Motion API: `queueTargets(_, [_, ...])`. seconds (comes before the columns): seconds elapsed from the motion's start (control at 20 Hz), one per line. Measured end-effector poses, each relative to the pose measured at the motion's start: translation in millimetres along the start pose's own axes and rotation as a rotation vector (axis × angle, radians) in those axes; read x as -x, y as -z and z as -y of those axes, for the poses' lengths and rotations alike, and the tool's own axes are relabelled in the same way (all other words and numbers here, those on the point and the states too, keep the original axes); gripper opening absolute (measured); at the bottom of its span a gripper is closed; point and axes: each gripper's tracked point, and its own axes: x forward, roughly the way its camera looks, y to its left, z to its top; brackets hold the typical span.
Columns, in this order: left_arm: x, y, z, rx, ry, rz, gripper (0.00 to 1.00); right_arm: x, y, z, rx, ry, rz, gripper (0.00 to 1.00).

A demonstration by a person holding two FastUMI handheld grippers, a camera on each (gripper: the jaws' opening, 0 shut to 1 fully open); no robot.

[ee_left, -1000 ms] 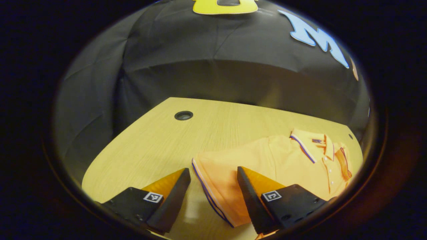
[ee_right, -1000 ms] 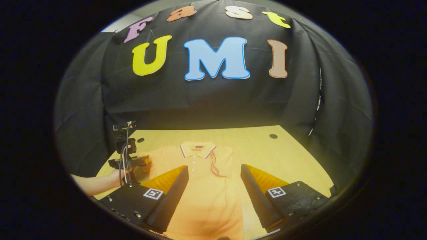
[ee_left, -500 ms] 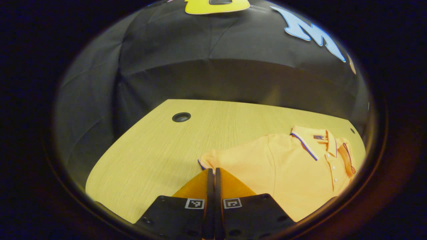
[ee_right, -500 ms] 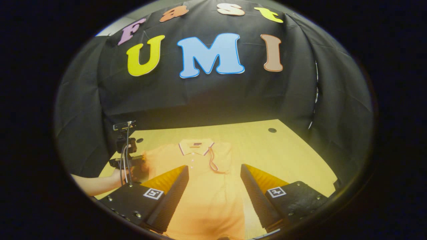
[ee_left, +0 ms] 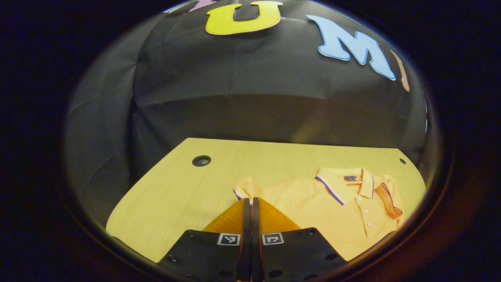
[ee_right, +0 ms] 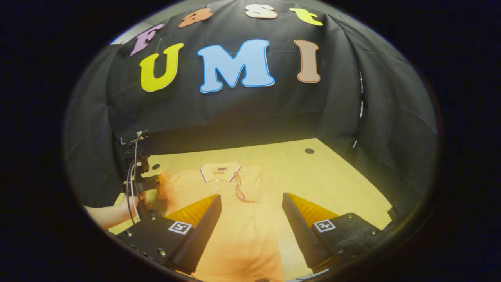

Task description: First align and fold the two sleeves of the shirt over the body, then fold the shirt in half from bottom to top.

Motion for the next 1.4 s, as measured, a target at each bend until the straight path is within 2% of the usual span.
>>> queueTargets(0.35, [5.3,-1.4,80.0,-0.076,0.170,0.003,0.07,5.8,21.3,-13.4,-0.058,0.067,-0.019,0.97])
queueTargets(0.7, [-2.0,13.8,100.1,-0.119,0.199,-0.041,0.06,10.8,24.5,-7.4,-0.059,0.058,-0.027,0.97])
queueTargets(0.75, [-2.0,16.5,102.4,-0.115,0.205,-0.052,0.07,12.0,22.7,-4.5,-0.059,0.059,-0.022,0.94])
queueTargets(0.8, [-1.2,19.9,105.3,-0.109,0.211,-0.059,0.07,12.6,22.3,-1.3,-0.057,0.061,-0.018,0.97])
queueTargets(0.85, [0.0,22.8,107.5,-0.110,0.215,-0.065,0.09,14.2,23.1,1.1,-0.057,0.059,-0.019,0.94])
queueTargets(0.9, [-0.8,25.1,108.5,-0.115,0.210,-0.069,0.11,15.7,24.6,2.3,-0.057,0.057,-0.020,0.97])
queueTargets(0.95, [-0.2,26.2,110.6,-0.117,0.212,-0.071,0.15,17.4,25.8,3.8,-0.056,0.053,-0.020,0.97])
queueTargets(1.1, [8.3,29.1,117.1,-0.118,0.221,-0.076,0.21,22.8,32.2,11.2,-0.043,0.044,-0.028,0.97])
queueTargets(1.2, [17.1,27.7,121.4,-0.115,0.228,-0.071,0.40,27.7,34.1,16.9,-0.034,0.034,-0.027,0.97])
queueTargets(1.25, [24.4,27.9,125.4,-0.109,0.239,-0.068,0.53,30.1,35.7,19.5,-0.029,0.028,-0.029,0.97])
queueTargets(1.4, [49.3,28.6,130.2,-0.105,0.252,-0.059,0.67,34.6,44.1,26.9,-0.016,0.007,-0.031,0.97])
